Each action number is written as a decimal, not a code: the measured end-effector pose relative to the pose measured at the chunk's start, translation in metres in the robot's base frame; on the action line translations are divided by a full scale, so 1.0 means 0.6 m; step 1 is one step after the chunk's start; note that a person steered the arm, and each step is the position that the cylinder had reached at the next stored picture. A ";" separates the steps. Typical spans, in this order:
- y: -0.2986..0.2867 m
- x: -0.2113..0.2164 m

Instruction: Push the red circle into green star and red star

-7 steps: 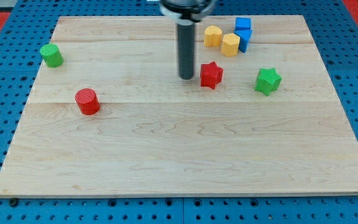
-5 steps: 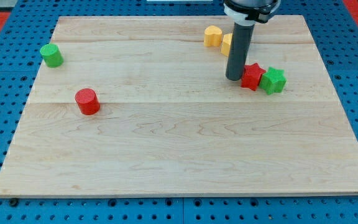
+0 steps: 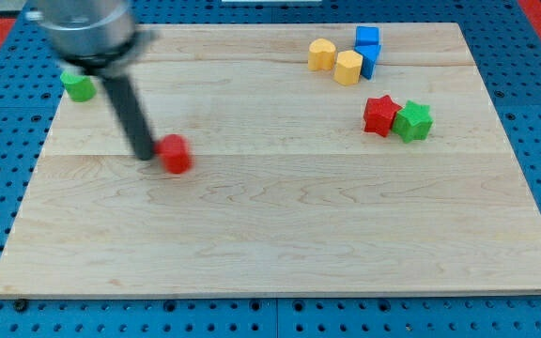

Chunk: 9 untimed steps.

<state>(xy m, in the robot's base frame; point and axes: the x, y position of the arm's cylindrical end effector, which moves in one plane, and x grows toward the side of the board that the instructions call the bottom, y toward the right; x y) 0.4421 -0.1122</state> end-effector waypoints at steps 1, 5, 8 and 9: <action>0.073 0.014; 0.209 0.043; 0.377 -0.017; 0.359 0.004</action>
